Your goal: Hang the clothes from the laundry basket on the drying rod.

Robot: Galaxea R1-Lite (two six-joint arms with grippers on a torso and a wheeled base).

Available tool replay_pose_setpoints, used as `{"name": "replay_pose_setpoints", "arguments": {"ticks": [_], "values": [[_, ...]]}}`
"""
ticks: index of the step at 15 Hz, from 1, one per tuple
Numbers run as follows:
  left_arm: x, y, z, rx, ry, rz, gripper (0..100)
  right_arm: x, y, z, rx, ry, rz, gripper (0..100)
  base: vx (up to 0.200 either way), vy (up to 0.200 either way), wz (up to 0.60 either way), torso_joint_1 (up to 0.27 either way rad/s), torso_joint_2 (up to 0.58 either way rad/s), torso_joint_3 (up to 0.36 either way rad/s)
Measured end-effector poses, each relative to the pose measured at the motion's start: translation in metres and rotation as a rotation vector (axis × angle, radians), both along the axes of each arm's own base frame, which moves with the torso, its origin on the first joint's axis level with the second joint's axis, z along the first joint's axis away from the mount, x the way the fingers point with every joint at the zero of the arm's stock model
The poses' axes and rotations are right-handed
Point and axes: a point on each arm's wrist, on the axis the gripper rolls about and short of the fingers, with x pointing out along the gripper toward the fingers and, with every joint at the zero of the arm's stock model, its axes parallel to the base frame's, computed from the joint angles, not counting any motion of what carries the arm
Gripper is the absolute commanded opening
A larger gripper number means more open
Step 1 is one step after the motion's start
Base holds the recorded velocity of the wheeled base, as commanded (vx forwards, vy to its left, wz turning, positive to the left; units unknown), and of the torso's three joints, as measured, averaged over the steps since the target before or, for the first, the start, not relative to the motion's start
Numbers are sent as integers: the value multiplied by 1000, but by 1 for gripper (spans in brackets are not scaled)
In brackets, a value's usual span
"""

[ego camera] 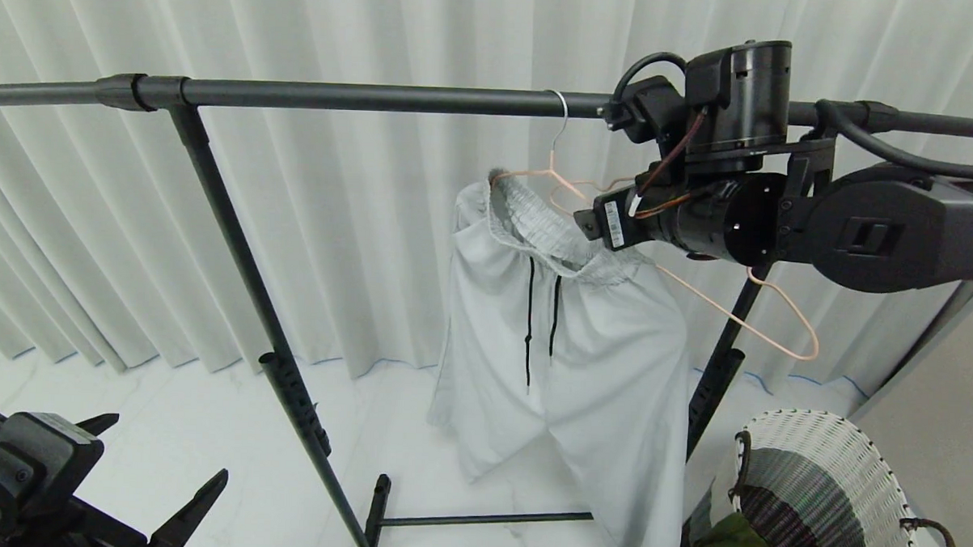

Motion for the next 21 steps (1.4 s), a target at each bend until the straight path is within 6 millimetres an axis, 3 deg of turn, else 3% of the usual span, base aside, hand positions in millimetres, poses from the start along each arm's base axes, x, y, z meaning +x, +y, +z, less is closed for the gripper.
{"name": "replay_pose_setpoints", "arguments": {"ticks": [4,7,9,12,16,18,21], "values": [[0,1,0,2,1,11,100,-22,-5,18,121,0,15,100,0,0,0,0,0,0],[0,1,0,5,3,21,100,-42,-27,26,117,2,13,100,-67,0,0,1,1,1],[0,2,0,8,1,39,100,-59,-53,26,65,27,-7,100,-200,0,0,14,2,0],[0,4,0,8,-3,53,100,-87,-108,17,-82,86,-73,100,-200,0,0,-2,-1,1],[0,8,0,5,-5,97,100,-121,-183,-9,-231,137,-235,100,-200,0,0,-1,1,2],[-1,11,1,4,-10,124,100,-137,-207,-24,-252,162,-316,100,0,0,0,0,0,0],[-2,12,3,2,-27,132,100,-155,-226,-37,-249,169,-402,100,0,0,0,0,0,0]]}}
